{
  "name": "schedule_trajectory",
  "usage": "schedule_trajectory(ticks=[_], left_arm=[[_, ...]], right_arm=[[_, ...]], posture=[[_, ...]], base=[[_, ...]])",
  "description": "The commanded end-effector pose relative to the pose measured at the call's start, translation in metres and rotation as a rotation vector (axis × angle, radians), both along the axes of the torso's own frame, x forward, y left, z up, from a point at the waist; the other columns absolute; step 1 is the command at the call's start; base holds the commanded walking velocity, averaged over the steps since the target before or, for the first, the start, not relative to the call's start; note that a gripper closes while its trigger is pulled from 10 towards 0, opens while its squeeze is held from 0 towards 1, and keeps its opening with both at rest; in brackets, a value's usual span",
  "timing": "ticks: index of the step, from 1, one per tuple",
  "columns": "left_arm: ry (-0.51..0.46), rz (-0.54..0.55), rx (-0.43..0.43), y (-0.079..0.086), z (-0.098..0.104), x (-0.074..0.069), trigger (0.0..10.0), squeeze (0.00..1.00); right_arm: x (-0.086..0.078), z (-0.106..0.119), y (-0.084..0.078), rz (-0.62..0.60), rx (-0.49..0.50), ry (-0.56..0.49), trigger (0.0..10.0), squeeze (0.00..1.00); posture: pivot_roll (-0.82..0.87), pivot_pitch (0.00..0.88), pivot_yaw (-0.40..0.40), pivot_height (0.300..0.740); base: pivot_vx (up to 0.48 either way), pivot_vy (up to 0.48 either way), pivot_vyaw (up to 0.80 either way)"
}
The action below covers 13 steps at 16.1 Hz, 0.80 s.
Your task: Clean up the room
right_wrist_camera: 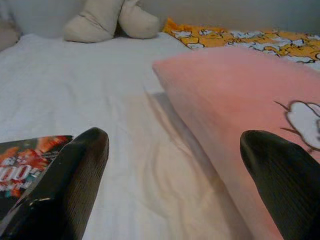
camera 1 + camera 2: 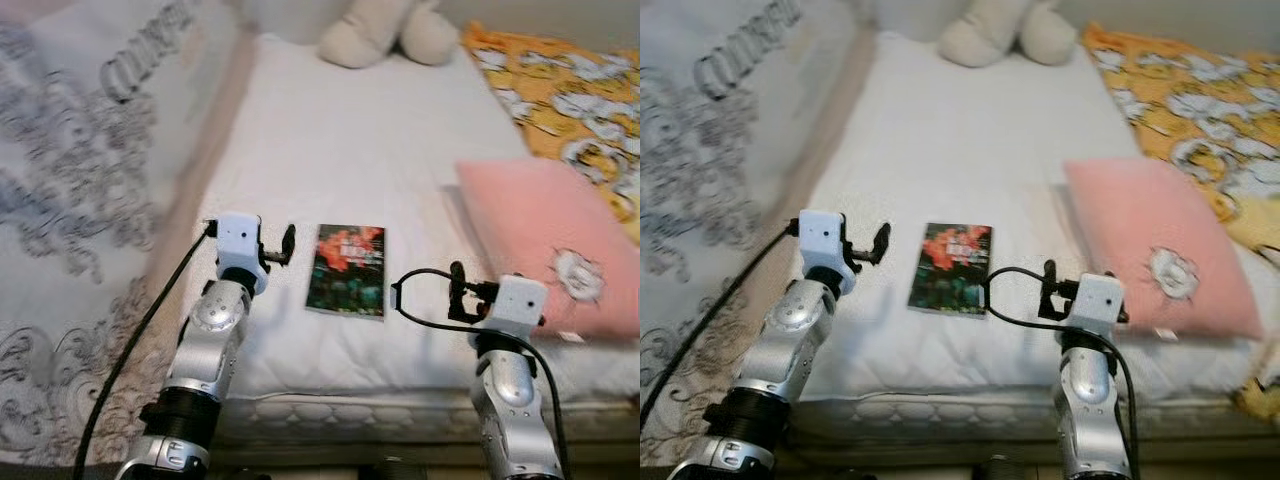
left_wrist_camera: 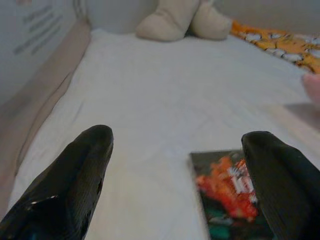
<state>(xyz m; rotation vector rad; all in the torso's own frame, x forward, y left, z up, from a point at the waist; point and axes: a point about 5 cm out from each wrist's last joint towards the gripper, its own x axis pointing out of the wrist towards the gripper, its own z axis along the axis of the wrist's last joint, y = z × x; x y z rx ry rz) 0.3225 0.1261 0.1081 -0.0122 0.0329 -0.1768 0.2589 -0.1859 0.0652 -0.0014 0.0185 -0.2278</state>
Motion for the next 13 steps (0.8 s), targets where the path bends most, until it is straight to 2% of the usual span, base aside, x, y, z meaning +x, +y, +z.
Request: schedule_trajectory(ticks=[1,2,5,10,13], left_arm=[[-0.014,0.014,-0.037,-0.005,0.005,0.002,10.0,0.0],[-0.021,0.018,-0.049,-0.009,0.007,0.004,10.0,0.0],[-0.054,0.032,-0.083,-0.016,0.018,0.006,10.0,0.0],[-0.075,0.076,-0.1,-0.013,0.019,0.008,10.0,0.0],[-0.1,0.068,-0.081,-0.02,0.027,0.013,10.0,0.0]], right_arm=[[0.008,0.012,0.0,0.034,-0.059,-0.037,10.0,1.0],[0.012,0.022,0.002,0.075,-0.096,-0.077,10.0,0.0],[0.02,0.038,0.003,0.121,-0.147,-0.129,10.0,0.0],[0.029,0.042,0.012,0.187,-0.159,-0.133,10.0,0.0],[0.032,0.044,0.002,0.182,-0.181,-0.128,10.0,0.0]], posture=[[0.05,0.0,0.021,0.74],[0.04,0.0,0.019,0.74],[0.06,0.0,-0.007,0.74],[0.08,0.0,-0.058,0.74],[0.07,0.0,-0.062,0.74]], base=[[0.0,-0.461,0.0],[0.0,-0.442,0.0],[0.0,-0.425,0.0],[0.26,-0.401,0.0],[0.283,-0.385,0.0]])
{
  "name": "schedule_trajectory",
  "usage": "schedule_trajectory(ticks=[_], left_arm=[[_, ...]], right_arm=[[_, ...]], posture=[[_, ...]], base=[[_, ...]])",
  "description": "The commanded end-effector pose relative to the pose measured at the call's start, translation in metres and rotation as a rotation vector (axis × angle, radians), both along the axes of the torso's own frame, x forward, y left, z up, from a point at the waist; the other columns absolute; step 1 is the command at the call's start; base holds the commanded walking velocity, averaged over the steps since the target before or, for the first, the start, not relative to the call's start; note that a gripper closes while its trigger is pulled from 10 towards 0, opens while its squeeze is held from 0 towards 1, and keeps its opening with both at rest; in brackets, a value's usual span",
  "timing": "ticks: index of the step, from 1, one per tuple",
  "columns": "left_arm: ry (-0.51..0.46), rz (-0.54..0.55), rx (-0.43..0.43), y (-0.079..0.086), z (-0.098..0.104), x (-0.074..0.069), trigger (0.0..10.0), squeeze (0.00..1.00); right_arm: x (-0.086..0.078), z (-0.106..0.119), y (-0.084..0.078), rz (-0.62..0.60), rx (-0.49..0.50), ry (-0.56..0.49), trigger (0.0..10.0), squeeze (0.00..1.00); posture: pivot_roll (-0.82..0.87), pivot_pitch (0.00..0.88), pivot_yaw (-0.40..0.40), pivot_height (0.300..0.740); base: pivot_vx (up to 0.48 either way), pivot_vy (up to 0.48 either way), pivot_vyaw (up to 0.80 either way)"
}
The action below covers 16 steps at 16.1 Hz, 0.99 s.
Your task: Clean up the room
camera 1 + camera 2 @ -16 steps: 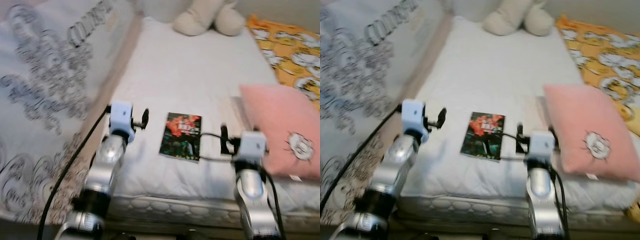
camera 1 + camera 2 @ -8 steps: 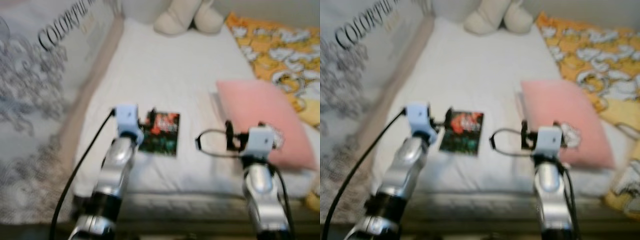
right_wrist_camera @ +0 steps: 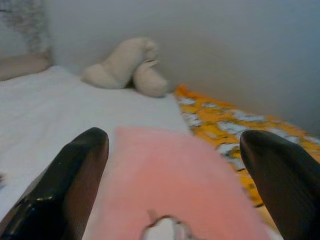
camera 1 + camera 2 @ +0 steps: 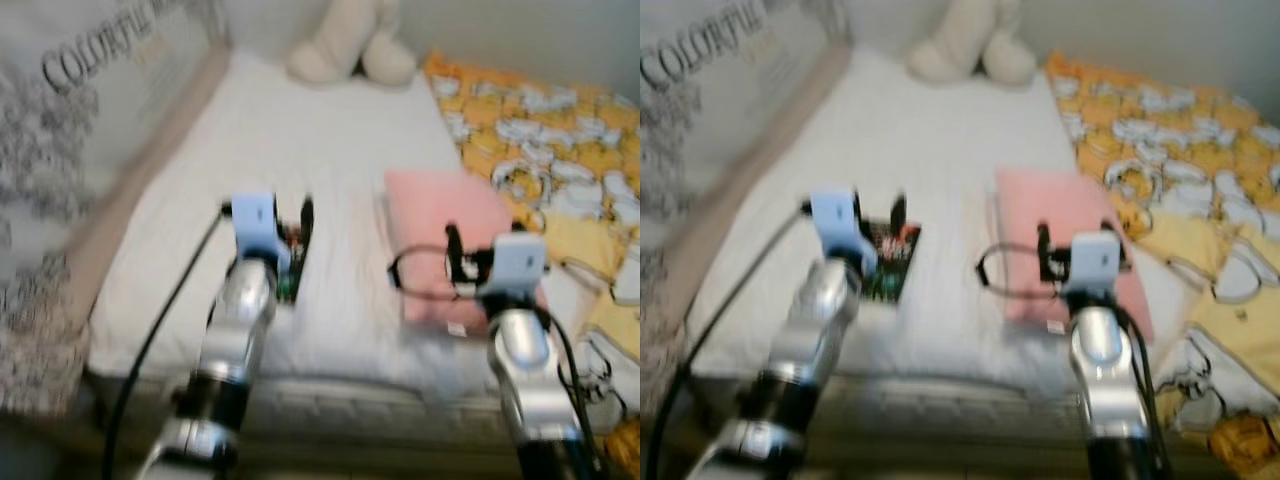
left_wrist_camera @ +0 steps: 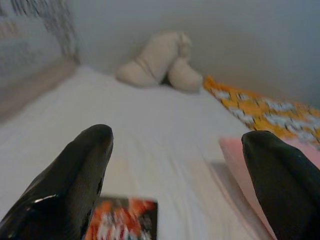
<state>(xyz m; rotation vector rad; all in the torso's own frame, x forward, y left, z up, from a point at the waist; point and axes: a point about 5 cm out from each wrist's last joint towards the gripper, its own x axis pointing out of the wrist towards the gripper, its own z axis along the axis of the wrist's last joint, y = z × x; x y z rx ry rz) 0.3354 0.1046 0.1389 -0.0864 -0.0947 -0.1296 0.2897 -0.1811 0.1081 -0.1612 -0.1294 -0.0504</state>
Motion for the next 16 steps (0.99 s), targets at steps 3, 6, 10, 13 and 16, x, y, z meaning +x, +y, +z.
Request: schedule_trajectory(ticks=[3,6,10,13,16], left_arm=[[0.068,-0.022,0.031,-0.002,-0.013,-0.001,10.0,0.0],[0.094,-0.07,0.072,-0.002,-0.022,-0.007,10.0,0.0],[0.08,-0.136,0.121,-0.006,-0.018,-0.005,10.0,0.0],[0.067,-0.152,0.112,-0.01,-0.015,-0.005,10.0,0.0],[0.078,-0.133,0.095,-0.009,-0.017,-0.009,10.0,0.0]], right_arm=[[-0.002,-0.008,-0.012,-0.038,0.014,0.052,10.0,0.0],[-0.011,-0.021,-0.013,-0.059,0.026,0.088,10.0,0.0],[-0.02,-0.032,-0.007,-0.093,0.056,0.1,10.0,0.0],[-0.022,-0.031,-0.01,-0.092,0.034,0.098,10.0,0.0],[-0.019,-0.026,-0.019,-0.106,0.042,0.095,10.0,0.0]], posture=[[0.05,0.0,-0.043,0.74],[0.05,0.0,-0.009,0.74],[0.05,0.0,0.037,0.74],[0.04,0.0,0.022,0.74],[0.04,0.0,0.004,0.74]], base=[[0.303,-0.369,0.0],[0.305,-0.366,0.19],[0.305,-0.368,0.3],[0.305,-0.366,0.0],[0.304,-0.368,0.0]])
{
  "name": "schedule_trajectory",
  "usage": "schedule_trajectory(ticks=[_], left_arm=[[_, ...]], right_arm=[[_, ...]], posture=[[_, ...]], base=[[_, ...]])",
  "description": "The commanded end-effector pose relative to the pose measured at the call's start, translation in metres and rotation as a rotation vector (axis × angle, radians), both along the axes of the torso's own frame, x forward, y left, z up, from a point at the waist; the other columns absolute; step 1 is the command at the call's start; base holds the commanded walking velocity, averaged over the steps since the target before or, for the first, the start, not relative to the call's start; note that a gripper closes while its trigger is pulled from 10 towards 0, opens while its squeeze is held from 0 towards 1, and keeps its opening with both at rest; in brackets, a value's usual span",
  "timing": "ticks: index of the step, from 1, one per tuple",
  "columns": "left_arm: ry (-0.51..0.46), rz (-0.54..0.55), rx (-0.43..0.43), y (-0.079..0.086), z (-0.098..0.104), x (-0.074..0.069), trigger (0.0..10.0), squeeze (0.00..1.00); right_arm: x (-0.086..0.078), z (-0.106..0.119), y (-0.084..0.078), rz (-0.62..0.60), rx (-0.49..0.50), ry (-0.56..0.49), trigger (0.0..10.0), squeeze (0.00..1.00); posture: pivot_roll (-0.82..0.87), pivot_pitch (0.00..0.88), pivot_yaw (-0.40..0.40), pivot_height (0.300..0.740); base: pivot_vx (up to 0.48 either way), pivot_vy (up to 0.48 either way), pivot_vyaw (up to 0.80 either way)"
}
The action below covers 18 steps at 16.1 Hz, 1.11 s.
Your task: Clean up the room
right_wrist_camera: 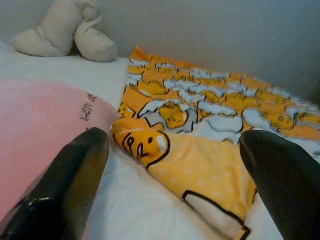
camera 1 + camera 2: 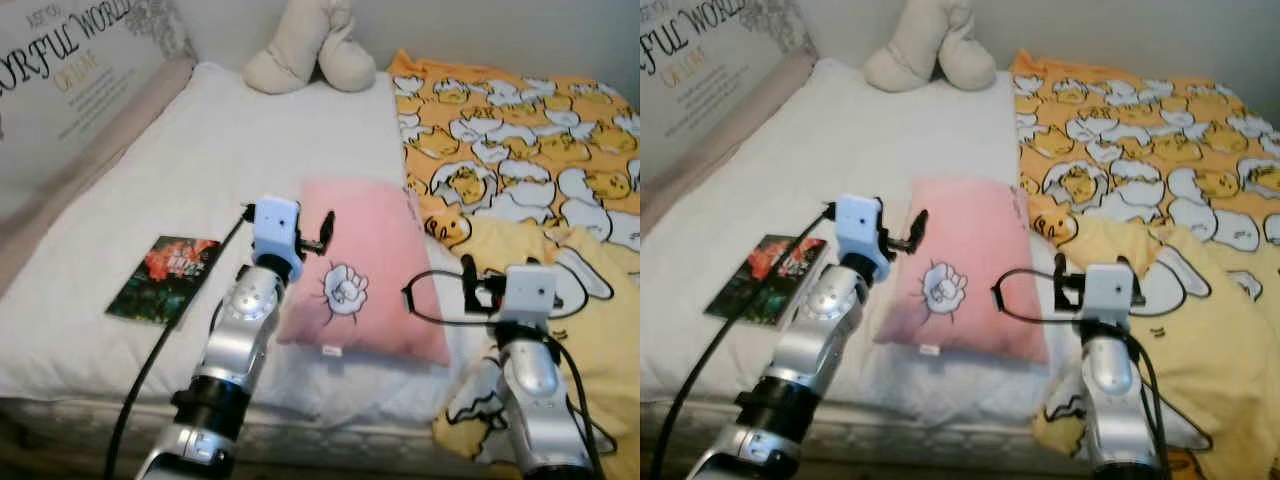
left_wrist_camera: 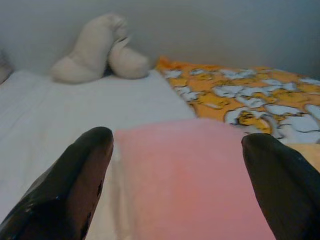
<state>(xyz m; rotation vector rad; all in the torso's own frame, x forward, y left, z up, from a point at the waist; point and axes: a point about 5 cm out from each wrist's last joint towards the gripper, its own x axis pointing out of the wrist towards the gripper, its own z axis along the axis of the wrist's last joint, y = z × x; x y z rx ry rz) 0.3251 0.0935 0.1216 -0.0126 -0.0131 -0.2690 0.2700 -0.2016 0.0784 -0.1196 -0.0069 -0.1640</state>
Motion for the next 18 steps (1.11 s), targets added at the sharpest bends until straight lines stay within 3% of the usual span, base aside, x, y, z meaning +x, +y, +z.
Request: schedule_trajectory(ticks=[1,3,5,7,9,12,18], left_arm=[[0.023,0.037,-0.001,0.006,0.0,0.004,10.0,0.0],[0.103,0.103,0.01,0.016,0.006,0.024,10.0,0.0],[0.219,0.075,0.046,0.025,0.016,0.041,10.0,0.0],[0.272,0.05,0.06,0.031,0.028,0.052,10.0,0.0],[0.377,0.022,0.013,0.042,0.045,0.069,10.0,0.0],[0.51,-0.003,-0.053,0.06,0.039,0.069,10.0,0.0],[0.632,-0.045,-0.217,0.05,0.021,0.064,10.0,0.0]], right_arm=[[0.005,0.005,-0.005,-0.02,0.03,0.005,10.0,0.0],[0.025,0.01,-0.018,-0.027,0.118,0.071,10.0,0.0],[0.048,0.02,-0.024,0.067,0.208,0.16,10.0,0.0],[0.062,0.027,-0.024,0.114,0.233,0.201,10.0,0.0],[0.082,0.034,-0.016,0.207,0.357,0.295,10.0,0.0],[0.093,0.034,-0.015,0.231,0.47,0.376,10.0,0.0],[0.091,0.005,0.002,0.198,0.655,0.401,10.0,0.0]], posture=[[0.04,0.0,0.0,0.74],[0.03,0.0,-0.002,0.74],[0.04,0.0,-0.006,0.74],[0.05,0.0,-0.014,0.74],[0.07,0.0,-0.016,0.74],[0.09,0.021,-0.014,0.74],[0.13,0.13,-0.021,0.74]], base=[[0.375,-0.296,0.0],[0.227,0.0,0.0],[0.0,0.0,0.0],[0.0,0.0,0.0],[0.0,0.0,0.0],[0.0,0.0,0.0],[0.0,0.0,0.0]])
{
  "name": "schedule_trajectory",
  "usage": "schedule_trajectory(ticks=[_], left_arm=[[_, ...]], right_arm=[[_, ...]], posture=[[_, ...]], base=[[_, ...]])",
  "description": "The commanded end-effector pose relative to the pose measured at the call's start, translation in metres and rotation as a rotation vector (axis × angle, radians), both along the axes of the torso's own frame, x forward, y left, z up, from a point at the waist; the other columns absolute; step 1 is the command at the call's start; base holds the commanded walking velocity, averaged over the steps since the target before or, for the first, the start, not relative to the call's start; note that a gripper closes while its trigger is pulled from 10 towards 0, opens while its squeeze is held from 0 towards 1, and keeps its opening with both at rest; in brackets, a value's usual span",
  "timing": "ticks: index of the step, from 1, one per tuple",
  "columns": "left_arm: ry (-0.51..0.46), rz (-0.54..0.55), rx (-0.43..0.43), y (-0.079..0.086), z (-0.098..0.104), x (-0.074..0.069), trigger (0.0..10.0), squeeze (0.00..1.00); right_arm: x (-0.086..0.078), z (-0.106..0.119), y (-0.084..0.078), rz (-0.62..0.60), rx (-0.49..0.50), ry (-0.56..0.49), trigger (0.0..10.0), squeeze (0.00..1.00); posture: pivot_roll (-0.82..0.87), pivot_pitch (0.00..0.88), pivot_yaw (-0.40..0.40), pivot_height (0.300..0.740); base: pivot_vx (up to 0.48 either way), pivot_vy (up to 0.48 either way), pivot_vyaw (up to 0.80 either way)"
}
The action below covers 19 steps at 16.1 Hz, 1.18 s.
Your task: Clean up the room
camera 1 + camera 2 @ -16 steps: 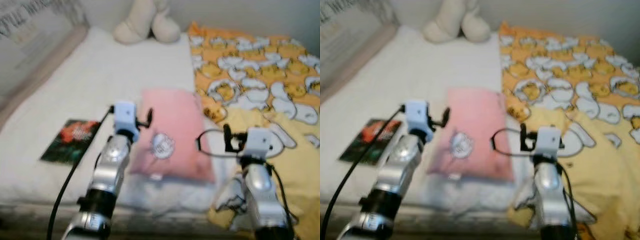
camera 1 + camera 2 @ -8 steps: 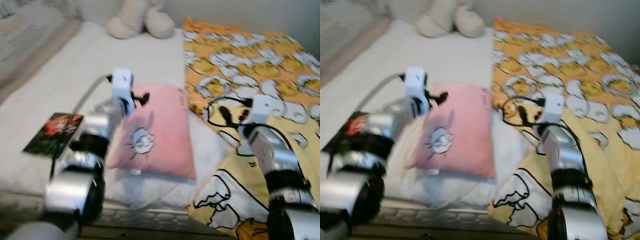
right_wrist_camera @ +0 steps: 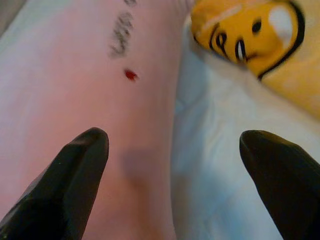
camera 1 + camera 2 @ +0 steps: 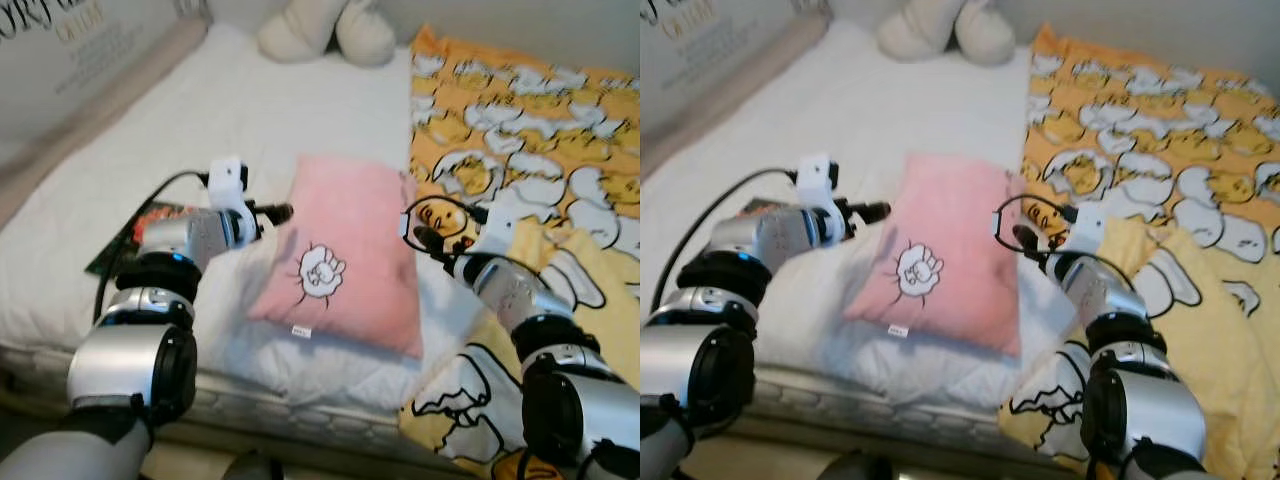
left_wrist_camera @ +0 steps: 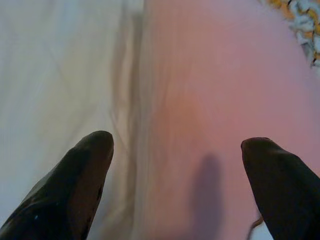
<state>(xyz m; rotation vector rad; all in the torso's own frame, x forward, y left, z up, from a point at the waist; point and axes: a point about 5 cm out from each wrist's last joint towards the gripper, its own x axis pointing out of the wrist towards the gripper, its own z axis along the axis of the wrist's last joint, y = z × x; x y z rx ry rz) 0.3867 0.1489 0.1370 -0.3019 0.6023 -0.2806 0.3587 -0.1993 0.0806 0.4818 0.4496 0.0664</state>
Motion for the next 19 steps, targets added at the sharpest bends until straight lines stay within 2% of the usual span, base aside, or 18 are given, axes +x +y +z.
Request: schedule_trajectory(ticks=[1,2,3,5,6,7,8,9,10,13,15,19], left_arm=[[-0.061,-0.047,-0.02,-0.016,0.005,0.004,10.0,0.0],[-0.069,-0.091,-0.022,-0.033,-0.002,0.001,10.0,0.0],[-0.052,-0.104,0.012,-0.047,-0.014,-0.003,10.0,0.0],[-0.054,-0.102,0.015,-0.056,-0.02,-0.005,10.0,0.0],[-0.061,-0.109,-0.033,-0.064,-0.019,-0.006,10.0,0.0],[-0.059,-0.17,-0.024,-0.075,-0.022,-0.009,10.0,0.0],[-0.051,-0.201,0.003,-0.079,-0.028,-0.013,9.8,0.0],[-0.043,-0.202,0.022,-0.078,-0.032,-0.014,6.7,0.0],[-0.038,-0.186,0.042,-0.075,-0.036,-0.015,0.0,0.0],[-0.084,-0.119,0.069,-0.064,-0.04,-0.014,0.0,0.0],[-0.102,-0.136,0.106,-0.063,-0.044,-0.016,0.0,0.0],[-0.128,-0.152,0.111,-0.066,-0.047,-0.019,0.0,0.0]], right_arm=[[0.0,-0.003,0.003,-0.039,0.047,-0.019,10.0,0.0],[-0.004,-0.012,0.007,-0.076,0.107,-0.011,10.0,0.0],[-0.011,-0.024,0.013,-0.108,0.143,0.025,10.0,0.0],[-0.016,-0.033,0.021,-0.11,0.168,0.059,10.0,0.0],[-0.017,-0.037,0.028,-0.113,0.196,0.073,10.0,0.0],[-0.019,-0.041,0.036,-0.096,0.205,0.087,10.0,0.0],[-0.021,-0.044,0.04,-0.085,0.208,0.096,10.0,0.0],[-0.023,-0.045,0.041,-0.08,0.205,0.1,9.1,0.0],[-0.023,-0.046,0.041,-0.074,0.206,0.098,0.0,0.0],[-0.026,-0.049,0.033,-0.103,0.181,0.086,0.0,0.0],[-0.029,-0.051,0.028,-0.11,0.158,0.08,0.0,0.0],[-0.029,-0.05,0.02,-0.114,0.121,0.055,0.0,0.0]], posture=[[0.13,0.158,-0.021,0.74],[0.13,0.168,-0.023,0.74],[0.14,0.182,-0.022,0.74],[0.13,0.194,-0.018,0.74],[0.12,0.196,-0.017,0.74],[0.12,0.196,-0.017,0.74],[0.12,0.192,-0.015,0.74],[0.12,0.192,-0.015,0.74],[0.12,0.192,-0.015,0.74],[0.11,0.182,-0.009,0.74],[0.1,0.179,-0.007,0.74],[0.1,0.159,-0.009,0.74]], base=[[0.0,0.0,0.0],[0.0,0.0,0.0],[0.0,0.0,0.0],[0.0,0.0,0.0],[0.0,0.0,0.0],[0.0,0.0,0.0],[0.0,0.0,0.0],[0.0,0.0,0.0],[0.0,0.0,0.0],[0.0,0.0,0.0],[0.0,0.0,0.0],[0.0,0.0,0.0]])
